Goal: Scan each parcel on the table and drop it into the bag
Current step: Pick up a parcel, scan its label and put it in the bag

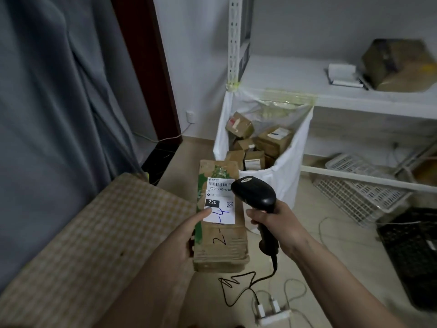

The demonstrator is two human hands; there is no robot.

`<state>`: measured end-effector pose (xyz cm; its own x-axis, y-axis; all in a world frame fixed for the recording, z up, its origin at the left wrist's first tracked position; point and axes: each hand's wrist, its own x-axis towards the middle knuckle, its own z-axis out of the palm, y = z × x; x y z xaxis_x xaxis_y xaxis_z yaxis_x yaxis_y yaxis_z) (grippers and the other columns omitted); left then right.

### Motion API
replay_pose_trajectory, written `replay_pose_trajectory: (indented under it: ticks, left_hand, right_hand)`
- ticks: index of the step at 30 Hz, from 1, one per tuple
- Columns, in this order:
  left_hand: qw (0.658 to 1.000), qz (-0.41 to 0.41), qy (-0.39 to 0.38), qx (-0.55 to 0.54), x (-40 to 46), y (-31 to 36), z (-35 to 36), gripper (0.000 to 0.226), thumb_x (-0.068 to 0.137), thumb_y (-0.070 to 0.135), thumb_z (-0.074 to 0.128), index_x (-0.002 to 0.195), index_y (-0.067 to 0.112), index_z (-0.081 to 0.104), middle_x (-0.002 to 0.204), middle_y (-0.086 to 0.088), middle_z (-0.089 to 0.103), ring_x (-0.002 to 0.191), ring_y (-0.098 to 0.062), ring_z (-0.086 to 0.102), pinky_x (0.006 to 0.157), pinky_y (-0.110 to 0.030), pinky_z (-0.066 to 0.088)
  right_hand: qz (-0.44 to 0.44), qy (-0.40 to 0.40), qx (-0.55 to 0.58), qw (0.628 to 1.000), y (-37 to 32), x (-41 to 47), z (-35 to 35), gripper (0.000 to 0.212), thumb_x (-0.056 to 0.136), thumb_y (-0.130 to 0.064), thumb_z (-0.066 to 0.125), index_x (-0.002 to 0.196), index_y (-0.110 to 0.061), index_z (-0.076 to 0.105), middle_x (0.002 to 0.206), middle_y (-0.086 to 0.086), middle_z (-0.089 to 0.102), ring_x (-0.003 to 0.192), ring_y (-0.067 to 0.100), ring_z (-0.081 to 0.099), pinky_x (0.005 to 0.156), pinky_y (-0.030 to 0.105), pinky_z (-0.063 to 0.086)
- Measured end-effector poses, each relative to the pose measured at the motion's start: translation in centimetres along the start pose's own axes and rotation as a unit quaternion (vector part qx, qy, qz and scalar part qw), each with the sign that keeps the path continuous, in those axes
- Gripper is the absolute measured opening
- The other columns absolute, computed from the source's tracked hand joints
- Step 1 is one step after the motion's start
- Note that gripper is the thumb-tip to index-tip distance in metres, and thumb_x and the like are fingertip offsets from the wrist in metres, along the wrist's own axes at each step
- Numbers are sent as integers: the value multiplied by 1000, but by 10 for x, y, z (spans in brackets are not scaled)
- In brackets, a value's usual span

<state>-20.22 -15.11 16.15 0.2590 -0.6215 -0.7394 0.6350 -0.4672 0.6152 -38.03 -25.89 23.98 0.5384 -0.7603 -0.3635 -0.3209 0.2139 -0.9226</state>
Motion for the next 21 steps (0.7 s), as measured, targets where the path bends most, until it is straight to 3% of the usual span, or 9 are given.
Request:
replay_pose_trajectory:
  ticks: [3,8,11,14,17,21]
  left_hand:
    - [1000,-5,9,3,21,15,20,70,55,44,83,116,11,69,107,-16,72,101,-33,69,92,-45,53]
    - [1000,-22,0,3,66,46,57,62,63,39,79,114,7,68,102,-18,73,93,-32,70,77,-39,55]
    - [998,-54,-28,23,96,67,82,68,58,38,83,117,8,68,105,-18,72,94,-32,69,80,-42,54]
    - [988,-99,-93,77,131,94,99,80,51,29,92,124,10,63,116,-18,69,109,-36,64,93,-52,50]
    - [978,-112,-136,115,173,134,115,68,60,26,86,121,10,62,116,-18,69,110,-36,63,95,-58,47]
    - [983,-82,-143,82,235,196,146,51,66,28,77,112,9,66,107,-16,71,104,-32,65,94,-49,50]
  right_hand:
    - [10,-4,19,1000,2,21,-15,13,85,-5,67,84,-17,64,60,-12,60,62,7,53,62,21,43]
    - [41,3,81,996,3,54,-38,15,84,0,66,96,-9,67,74,-3,69,64,6,63,61,17,49]
    - [44,20,83,995,0,83,-55,19,84,0,66,101,-8,67,79,-1,71,66,4,66,59,15,49]
    - [45,63,98,992,-8,122,-75,20,85,0,65,102,-10,67,84,0,72,73,8,68,63,17,50]
    - [43,103,107,988,-25,169,-91,22,84,-1,66,104,-10,68,91,4,72,81,15,67,72,25,51]
    - [33,142,115,983,-52,243,-103,24,84,0,66,106,-10,67,93,4,72,86,18,66,74,28,51]
